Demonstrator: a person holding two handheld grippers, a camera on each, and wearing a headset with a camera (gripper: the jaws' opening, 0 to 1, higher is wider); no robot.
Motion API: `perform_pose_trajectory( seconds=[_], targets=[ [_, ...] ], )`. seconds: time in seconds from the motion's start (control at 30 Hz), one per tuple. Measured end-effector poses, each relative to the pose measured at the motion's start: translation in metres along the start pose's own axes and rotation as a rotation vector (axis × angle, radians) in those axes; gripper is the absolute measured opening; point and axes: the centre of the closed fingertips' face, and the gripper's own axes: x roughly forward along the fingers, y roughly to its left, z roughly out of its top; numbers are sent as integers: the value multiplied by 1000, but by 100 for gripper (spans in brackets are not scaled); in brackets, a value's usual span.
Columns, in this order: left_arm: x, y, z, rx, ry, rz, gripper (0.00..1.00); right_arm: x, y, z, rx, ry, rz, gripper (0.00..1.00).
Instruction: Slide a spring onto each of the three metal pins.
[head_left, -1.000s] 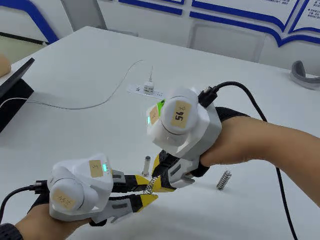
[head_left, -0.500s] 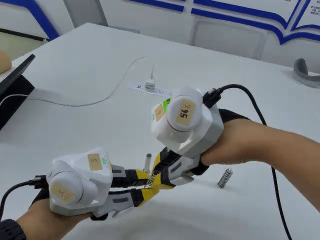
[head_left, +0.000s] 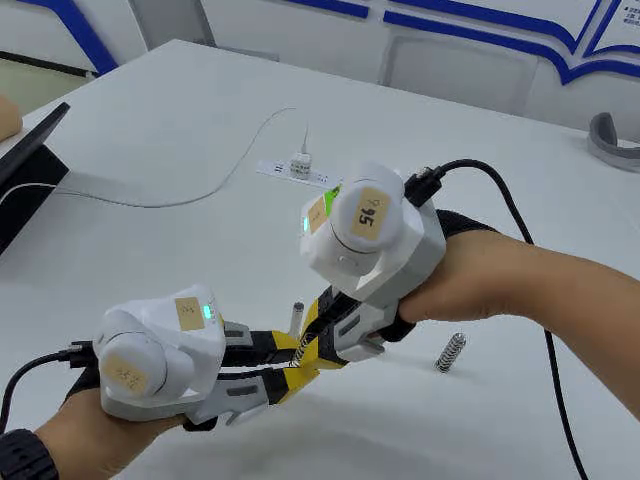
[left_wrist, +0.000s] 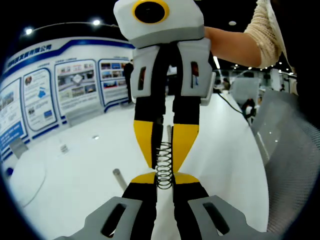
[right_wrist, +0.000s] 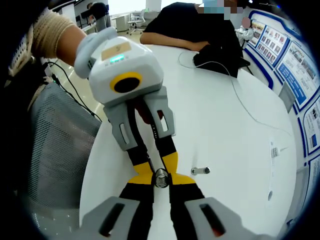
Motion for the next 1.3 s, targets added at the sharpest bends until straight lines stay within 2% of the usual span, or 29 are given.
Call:
perform_pose_trajectory(
  seconds=[0.53, 0.83, 1.3],
  targets=[
    [-4, 4, -3, -3, 3, 19, 13, 0, -4, 2, -6, 13, -4, 12],
    [-9, 9, -6, -23, 6, 36, 20, -5, -9, -1, 6, 19, -19, 12],
    [-19, 26, -15, -66, 22, 99, 36, -15, -21, -7, 20, 29, -47, 12]
  ],
)
